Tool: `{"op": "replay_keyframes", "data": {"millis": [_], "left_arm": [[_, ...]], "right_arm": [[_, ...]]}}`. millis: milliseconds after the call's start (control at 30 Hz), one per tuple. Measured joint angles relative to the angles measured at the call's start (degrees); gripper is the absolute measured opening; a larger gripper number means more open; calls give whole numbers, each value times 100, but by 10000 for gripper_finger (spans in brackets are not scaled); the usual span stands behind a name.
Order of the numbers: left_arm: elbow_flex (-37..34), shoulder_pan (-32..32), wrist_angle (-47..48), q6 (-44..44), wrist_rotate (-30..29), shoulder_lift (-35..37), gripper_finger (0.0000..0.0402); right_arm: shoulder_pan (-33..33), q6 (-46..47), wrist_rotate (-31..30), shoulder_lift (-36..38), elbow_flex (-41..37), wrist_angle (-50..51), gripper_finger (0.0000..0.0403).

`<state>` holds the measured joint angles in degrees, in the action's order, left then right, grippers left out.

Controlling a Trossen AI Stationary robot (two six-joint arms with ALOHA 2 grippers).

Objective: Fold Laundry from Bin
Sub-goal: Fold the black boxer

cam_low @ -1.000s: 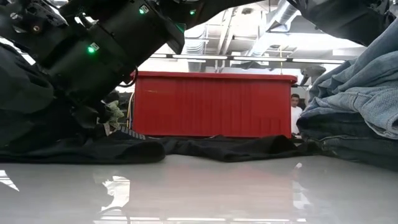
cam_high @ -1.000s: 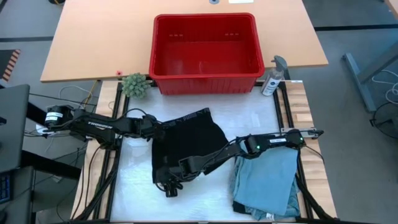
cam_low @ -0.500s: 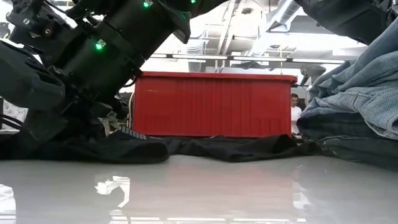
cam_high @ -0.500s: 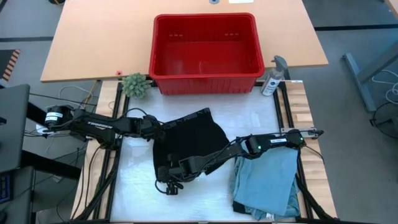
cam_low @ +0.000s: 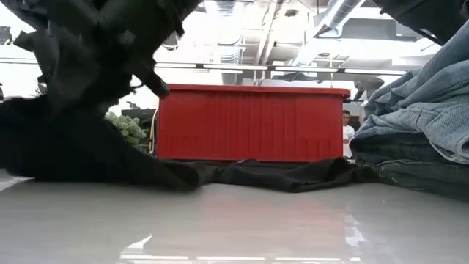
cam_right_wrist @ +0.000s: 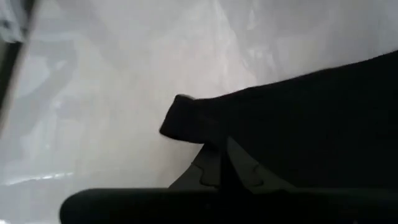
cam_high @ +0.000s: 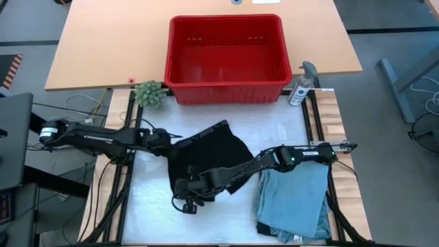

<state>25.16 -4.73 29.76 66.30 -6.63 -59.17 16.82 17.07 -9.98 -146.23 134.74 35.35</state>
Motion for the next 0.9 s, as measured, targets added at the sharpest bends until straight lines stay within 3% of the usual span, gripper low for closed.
{"op": "replay_keyframes", "data": {"millis": [200,467,900], "left_arm": [[159,61,754,172,20,1037,0],[255,94,1916,590,-94,2114,0],[273,100,2201,981,149,3073,0]], "right_arm": [[2,6,128,187,23,26,22],[-25,37,902,185,15,-665,22],[-92,-40,1373,264,26,-1212,22]]}}
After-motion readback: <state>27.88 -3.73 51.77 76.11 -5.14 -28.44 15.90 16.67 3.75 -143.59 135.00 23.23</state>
